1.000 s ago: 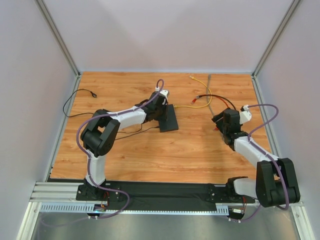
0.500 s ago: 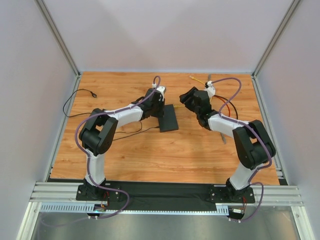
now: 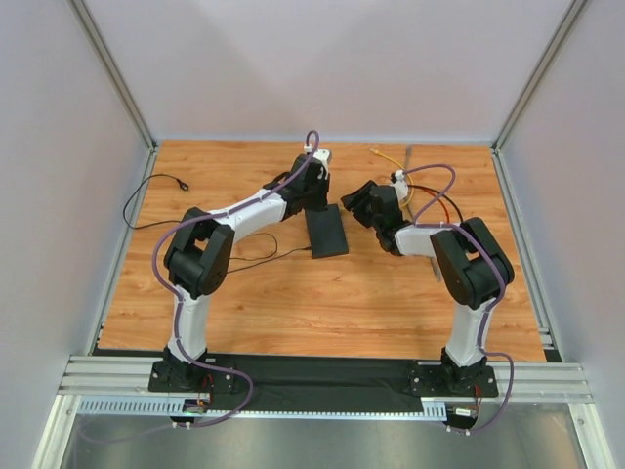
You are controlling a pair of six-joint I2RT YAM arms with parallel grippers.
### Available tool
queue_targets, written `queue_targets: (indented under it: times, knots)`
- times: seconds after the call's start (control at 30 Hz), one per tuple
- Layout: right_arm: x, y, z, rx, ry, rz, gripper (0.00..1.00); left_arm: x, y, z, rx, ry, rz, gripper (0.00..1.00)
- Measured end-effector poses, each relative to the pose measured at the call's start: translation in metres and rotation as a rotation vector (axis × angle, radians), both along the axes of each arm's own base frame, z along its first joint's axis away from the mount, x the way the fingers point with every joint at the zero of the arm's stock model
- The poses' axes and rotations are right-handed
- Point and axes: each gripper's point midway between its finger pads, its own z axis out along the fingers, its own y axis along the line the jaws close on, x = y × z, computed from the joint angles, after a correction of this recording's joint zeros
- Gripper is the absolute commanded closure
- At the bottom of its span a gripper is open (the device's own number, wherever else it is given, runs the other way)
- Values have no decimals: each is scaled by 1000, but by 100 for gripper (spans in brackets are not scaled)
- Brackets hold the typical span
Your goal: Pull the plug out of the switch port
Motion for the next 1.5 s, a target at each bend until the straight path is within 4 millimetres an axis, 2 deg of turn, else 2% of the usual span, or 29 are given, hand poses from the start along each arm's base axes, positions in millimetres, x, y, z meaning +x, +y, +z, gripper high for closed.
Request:
queue_targets:
  times: [0.1, 0.2, 0.4, 0.53, 1.07, 1.23, 1.5]
  knots:
    - [1, 1, 3, 29, -7, -1, 47, 14, -6, 17, -11, -27, 19, 100]
    - [3, 3, 5, 63, -8, 4, 49, 17, -6, 21, -14, -37, 34, 100]
    - [2, 3, -3, 97, 9, -3, 50, 4, 3, -15, 23, 34, 49, 100]
    - [0, 3, -11, 106, 33, -12, 51, -1, 3, -29, 37, 63, 43, 100]
    - [-2, 0, -42, 120, 111, -51, 59, -5, 1, -39, 35, 91, 65, 100]
    - [3, 3, -43, 139, 114, -58, 62, -5, 0, -40, 34, 93, 67, 100]
    - [10, 10, -43, 170, 112, -50, 62, -3, 0, -40, 40, 95, 70, 100]
